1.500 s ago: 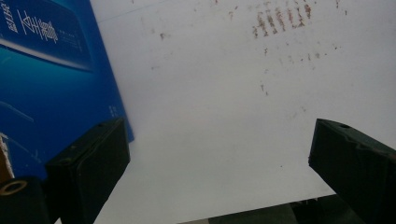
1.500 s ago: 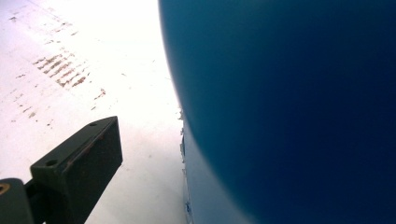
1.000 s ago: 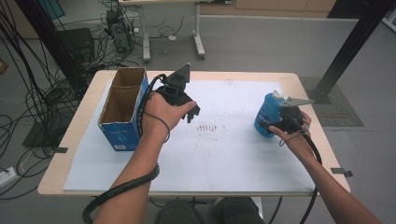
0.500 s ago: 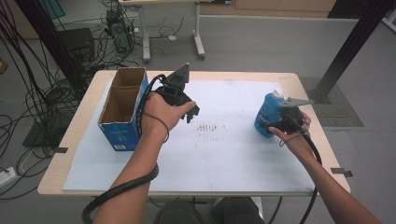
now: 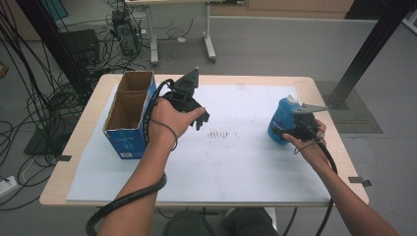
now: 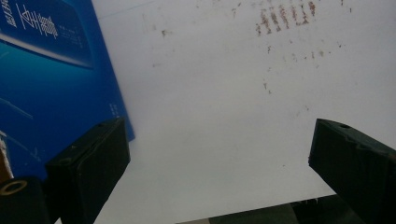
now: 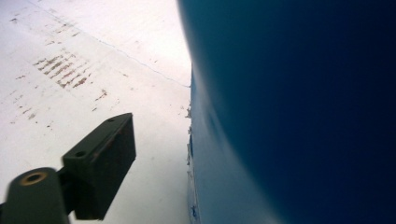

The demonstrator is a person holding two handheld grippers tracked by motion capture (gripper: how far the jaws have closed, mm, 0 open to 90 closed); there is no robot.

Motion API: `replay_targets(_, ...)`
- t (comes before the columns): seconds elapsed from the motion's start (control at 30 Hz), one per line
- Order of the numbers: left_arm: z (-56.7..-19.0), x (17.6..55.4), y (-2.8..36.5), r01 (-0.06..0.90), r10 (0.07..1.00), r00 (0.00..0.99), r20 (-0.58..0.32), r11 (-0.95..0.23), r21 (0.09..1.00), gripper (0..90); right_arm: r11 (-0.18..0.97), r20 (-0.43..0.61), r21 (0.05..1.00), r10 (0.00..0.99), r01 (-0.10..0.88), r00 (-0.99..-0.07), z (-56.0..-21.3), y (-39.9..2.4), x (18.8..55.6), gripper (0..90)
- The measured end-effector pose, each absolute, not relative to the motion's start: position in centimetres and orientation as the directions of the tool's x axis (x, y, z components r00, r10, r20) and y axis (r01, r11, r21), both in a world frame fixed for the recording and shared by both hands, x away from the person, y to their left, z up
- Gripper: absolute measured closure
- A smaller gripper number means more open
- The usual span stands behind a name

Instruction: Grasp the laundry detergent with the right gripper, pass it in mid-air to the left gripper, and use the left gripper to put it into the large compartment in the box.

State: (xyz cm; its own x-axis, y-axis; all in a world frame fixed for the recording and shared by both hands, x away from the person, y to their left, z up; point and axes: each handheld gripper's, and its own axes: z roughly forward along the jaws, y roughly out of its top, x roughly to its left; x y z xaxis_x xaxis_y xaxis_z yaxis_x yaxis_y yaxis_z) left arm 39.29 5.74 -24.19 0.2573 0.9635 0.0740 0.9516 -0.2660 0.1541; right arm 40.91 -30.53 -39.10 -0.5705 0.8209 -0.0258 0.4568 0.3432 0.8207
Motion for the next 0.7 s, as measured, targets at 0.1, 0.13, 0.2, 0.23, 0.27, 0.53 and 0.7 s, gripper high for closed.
replay_targets(0.1, -24.29, 39.26, 5.71, 0.952, 0.965, 0.253, 0.072, -0.262, 0.156, 5.7, 0.341, -0.029, 0.821, 0.826, 0.458, -0.563, -39.17, -30.58, 40.93, 19.0)
replay_targets(0.13, -24.29, 39.26, 5.71, 0.952, 0.965, 0.253, 0.072, -0.262, 0.156, 5.7, 0.339, -0.029, 0.822, 0.828, 0.459, -0.559, -39.18, -30.58, 40.93, 20.8)
replay_targets(0.2, -24.31, 39.27, 5.69, 0.952, 0.965, 0.254, 0.072, -0.262, 0.156, 5.8, 0.334, -0.027, 0.823, 0.831, 0.459, -0.555, -39.19, -30.61, 40.95, 23.2)
replay_targets(0.23, -24.31, 39.27, 5.69, 0.952, 0.965, 0.254, 0.072, -0.262, 0.156, 5.8, 0.334, -0.027, 0.823, 0.831, 0.459, -0.555, -39.19, -30.61, 40.95, 23.2)
replay_targets(0.27, -24.32, 39.28, 5.69, 0.952, 0.964, 0.256, 0.073, -0.265, 0.152, 5.7, 0.333, -0.028, 0.822, 0.833, 0.462, -0.552, -39.23, -30.69, 41.03, 25.4)
replay_targets(0.53, -24.21, 39.37, 5.43, 0.951, 0.962, 0.262, 0.073, -0.271, 0.152, 5.7, 0.321, -0.013, 0.819, 0.839, 0.475, -0.544, -39.39, -30.88, 41.17, 32.6)
replay_targets(0.7, -24.08, 39.34, 5.2, 0.949, 0.962, 0.262, 0.073, -0.271, 0.164, 5.8, 0.322, -0.015, 0.818, 0.841, 0.476, -0.541, -39.43, -30.98, 41.31, 35.6)
